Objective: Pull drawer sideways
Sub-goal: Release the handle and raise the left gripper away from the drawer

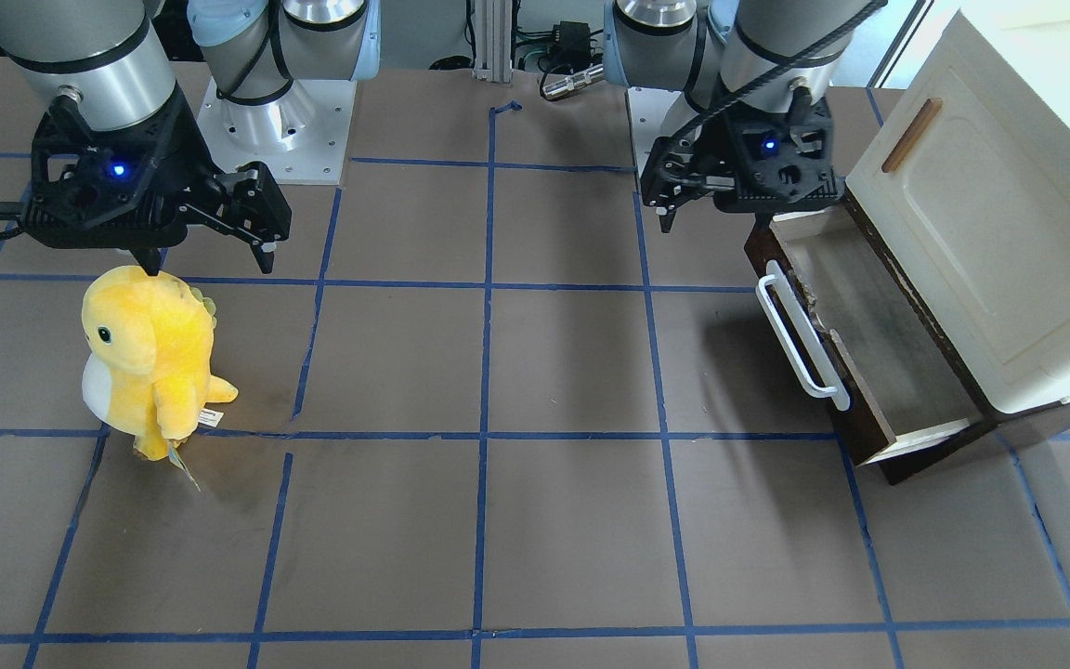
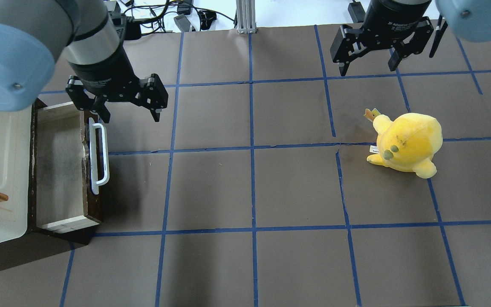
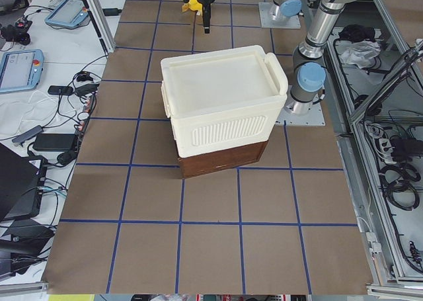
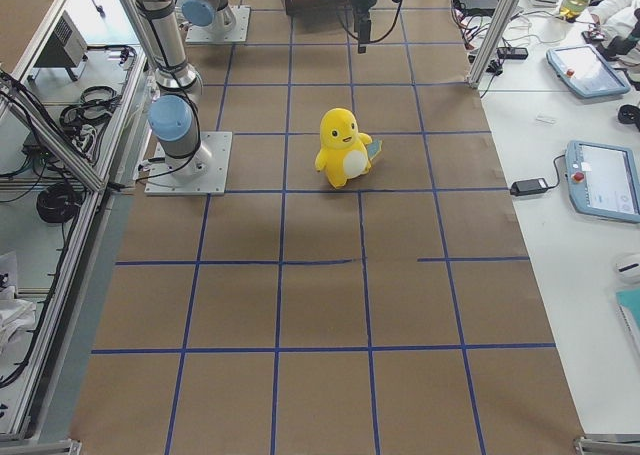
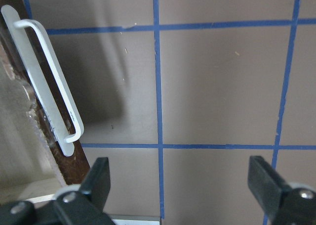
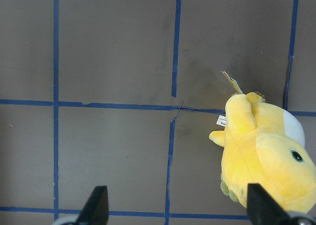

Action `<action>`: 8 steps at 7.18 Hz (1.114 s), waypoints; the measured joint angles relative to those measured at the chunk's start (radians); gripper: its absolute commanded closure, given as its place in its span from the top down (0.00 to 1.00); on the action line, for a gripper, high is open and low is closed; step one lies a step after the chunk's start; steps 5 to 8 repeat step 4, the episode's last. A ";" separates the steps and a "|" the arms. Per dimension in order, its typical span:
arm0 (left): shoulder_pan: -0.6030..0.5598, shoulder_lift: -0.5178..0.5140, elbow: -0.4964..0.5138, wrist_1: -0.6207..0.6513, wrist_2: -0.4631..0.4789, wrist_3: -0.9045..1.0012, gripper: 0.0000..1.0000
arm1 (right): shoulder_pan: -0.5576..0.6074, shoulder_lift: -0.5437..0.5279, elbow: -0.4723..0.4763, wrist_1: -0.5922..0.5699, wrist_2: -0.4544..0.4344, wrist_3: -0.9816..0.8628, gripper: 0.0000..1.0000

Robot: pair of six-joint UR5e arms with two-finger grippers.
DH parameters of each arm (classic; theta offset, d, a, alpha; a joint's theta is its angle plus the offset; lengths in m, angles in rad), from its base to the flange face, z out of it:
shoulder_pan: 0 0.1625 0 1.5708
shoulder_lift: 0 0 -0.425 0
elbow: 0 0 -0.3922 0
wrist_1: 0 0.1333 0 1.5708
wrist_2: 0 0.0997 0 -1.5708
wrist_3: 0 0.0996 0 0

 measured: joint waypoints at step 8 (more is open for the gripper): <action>0.052 0.010 0.019 -0.010 -0.054 0.036 1.00 | 0.000 0.000 0.000 0.000 -0.001 0.000 1.00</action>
